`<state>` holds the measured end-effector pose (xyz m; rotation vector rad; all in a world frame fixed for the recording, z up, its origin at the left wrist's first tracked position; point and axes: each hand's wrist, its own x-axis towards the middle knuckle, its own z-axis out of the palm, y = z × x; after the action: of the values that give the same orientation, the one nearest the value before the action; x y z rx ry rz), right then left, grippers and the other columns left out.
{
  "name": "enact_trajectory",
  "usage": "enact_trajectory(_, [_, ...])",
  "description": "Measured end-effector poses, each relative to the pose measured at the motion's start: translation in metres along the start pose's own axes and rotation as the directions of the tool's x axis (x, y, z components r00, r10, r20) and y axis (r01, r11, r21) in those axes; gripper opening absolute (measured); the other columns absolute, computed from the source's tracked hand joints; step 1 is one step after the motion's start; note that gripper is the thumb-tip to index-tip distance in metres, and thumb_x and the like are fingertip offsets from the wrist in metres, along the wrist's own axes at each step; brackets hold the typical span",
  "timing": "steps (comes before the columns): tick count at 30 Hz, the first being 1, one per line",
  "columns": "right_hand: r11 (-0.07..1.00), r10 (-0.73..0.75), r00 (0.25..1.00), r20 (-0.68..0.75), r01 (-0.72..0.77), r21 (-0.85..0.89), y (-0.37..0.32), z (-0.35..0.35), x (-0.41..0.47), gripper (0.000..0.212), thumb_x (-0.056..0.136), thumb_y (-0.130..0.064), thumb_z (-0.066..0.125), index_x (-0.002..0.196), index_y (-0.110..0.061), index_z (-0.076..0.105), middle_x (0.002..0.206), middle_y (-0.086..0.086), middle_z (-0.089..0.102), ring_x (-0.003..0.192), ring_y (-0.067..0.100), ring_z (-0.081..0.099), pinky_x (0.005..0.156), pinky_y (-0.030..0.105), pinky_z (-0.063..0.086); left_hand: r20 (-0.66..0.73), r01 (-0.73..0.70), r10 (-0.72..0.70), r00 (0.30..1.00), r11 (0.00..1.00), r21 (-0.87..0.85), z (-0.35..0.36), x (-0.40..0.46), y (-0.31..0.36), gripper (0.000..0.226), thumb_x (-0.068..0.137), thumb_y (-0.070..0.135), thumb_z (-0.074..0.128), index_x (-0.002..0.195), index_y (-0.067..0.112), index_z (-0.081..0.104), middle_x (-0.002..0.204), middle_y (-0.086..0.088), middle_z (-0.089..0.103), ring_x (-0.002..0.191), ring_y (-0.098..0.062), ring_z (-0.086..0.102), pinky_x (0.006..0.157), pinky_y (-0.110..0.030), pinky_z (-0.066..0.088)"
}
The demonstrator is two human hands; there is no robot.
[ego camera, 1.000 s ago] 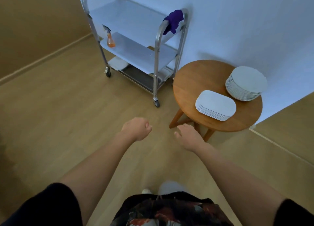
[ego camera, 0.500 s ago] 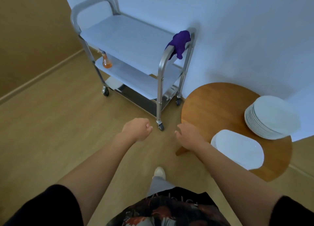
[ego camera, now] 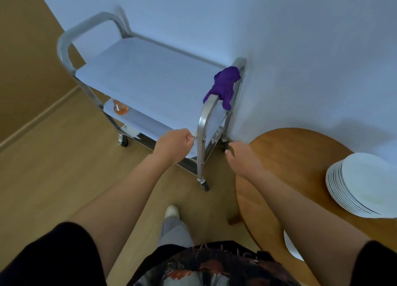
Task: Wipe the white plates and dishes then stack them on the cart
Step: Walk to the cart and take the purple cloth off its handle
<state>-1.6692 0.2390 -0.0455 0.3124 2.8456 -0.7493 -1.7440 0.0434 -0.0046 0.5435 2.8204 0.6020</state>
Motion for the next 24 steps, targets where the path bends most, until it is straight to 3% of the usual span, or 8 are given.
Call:
enact_trajectory(3, [0.998, 0.049, 0.997, -0.062, -0.046, 0.052, -0.003, -0.005, 0.035, 0.02, 0.099, -0.022, 0.038, 0.105, -0.011, 0.054, 0.103, 0.005, 0.052, 0.103, 0.025, 0.051, 0.083, 0.026, 0.037, -0.002, -0.054, 0.054, 0.999, 0.998, -0.03, -0.006, 0.045, -0.005, 0.034, 0.098, 0.031, 0.042, 0.127, 0.015, 0.051, 0.112, -0.005, 0.067, 0.099, -0.024, 0.061, 0.077, -0.029, 0.042])
enact_trajectory(6, [0.983, 0.16, 0.974, -0.159, -0.143, 0.113, -0.007, -0.013, 0.072, 0.037, 0.1, -0.024, 0.038, 0.13, -0.004, 0.045, 0.127, 0.012, 0.049, 0.116, 0.026, 0.047, 0.092, 0.031, 0.036, 0.032, -0.101, 0.102, 0.994, 0.994, -0.033, -0.012, 0.094, -0.014, 0.036, 0.098, 0.032, 0.042, 0.13, 0.015, 0.048, 0.115, -0.006, 0.065, 0.103, -0.025, 0.06, 0.083, -0.033, 0.045])
enact_trajectory(10, [0.954, 0.282, 0.939, -0.196, -0.252, 0.163, -0.015, -0.022, 0.11, 0.051, 0.098, -0.024, 0.042, 0.144, -0.006, 0.029, 0.144, 0.013, 0.035, 0.129, 0.026, 0.037, 0.105, 0.037, 0.032, 0.095, -0.185, 0.186, 0.978, 0.983, -0.018, -0.021, 0.15, -0.026, 0.036, 0.098, 0.032, 0.043, 0.129, 0.016, 0.048, 0.115, -0.005, 0.065, 0.102, -0.025, 0.06, 0.082, -0.031, 0.043])
enact_trajectory(14, [0.93, 0.356, 0.904, -0.238, -0.317, 0.186, -0.022, -0.032, 0.137, 0.065, 0.092, -0.019, 0.05, 0.149, -0.013, 0.018, 0.15, 0.01, 0.027, 0.135, 0.026, 0.031, 0.107, 0.037, 0.031, 0.158, -0.289, 0.285, 0.945, 0.957, 0.0, -0.029, 0.203, -0.03, 0.039, 0.095, 0.033, 0.047, 0.131, 0.018, 0.046, 0.114, -0.002, 0.065, 0.1, -0.022, 0.061, 0.084, -0.034, 0.045])
enact_trajectory(18, [0.938, 0.324, 0.922, -0.211, -0.284, 0.199, -0.031, -0.035, 0.152, 0.07, 0.089, -0.014, 0.053, 0.149, -0.015, 0.017, 0.15, 0.009, 0.029, 0.135, 0.027, 0.031, 0.107, 0.036, 0.029, 0.214, -0.344, 0.346, 0.913, 0.938, -0.046, -0.024, 0.231, -0.025, 0.049, 0.094, 0.033, 0.049, 0.14, 0.021, 0.036, 0.122, -0.003, 0.06, 0.102, -0.021, 0.06, 0.085, -0.033, 0.045])
enact_trajectory(22, [0.949, 0.293, 0.943, -0.158, -0.266, 0.172, -0.035, -0.035, 0.171, 0.077, 0.089, -0.013, 0.054, 0.152, -0.018, 0.008, 0.153, 0.007, 0.026, 0.131, 0.026, 0.038, 0.106, 0.04, 0.038, 0.266, -0.382, 0.394, 0.88, 0.919, -0.095, -0.011, 0.246, -0.021, 0.053, 0.093, 0.031, 0.052, 0.141, 0.023, 0.034, 0.123, -0.004, 0.059, 0.102, -0.02, 0.06, 0.084, -0.031, 0.045])
enact_trajectory(24, [0.945, 0.3, 0.939, -0.17, -0.267, 0.189, -0.035, -0.035, 0.179, 0.07, 0.092, -0.01, 0.049, 0.151, -0.017, 0.011, 0.147, 0.009, 0.037, 0.122, 0.026, 0.048, 0.1, 0.043, 0.043, 0.278, -0.386, 0.405, 0.871, 0.914, -0.121, -0.008, 0.251, -0.018, 0.051, 0.093, 0.031, 0.053, 0.14, 0.023, 0.035, 0.122, -0.004, 0.059, 0.101, -0.02, 0.06, 0.084, -0.03, 0.045])
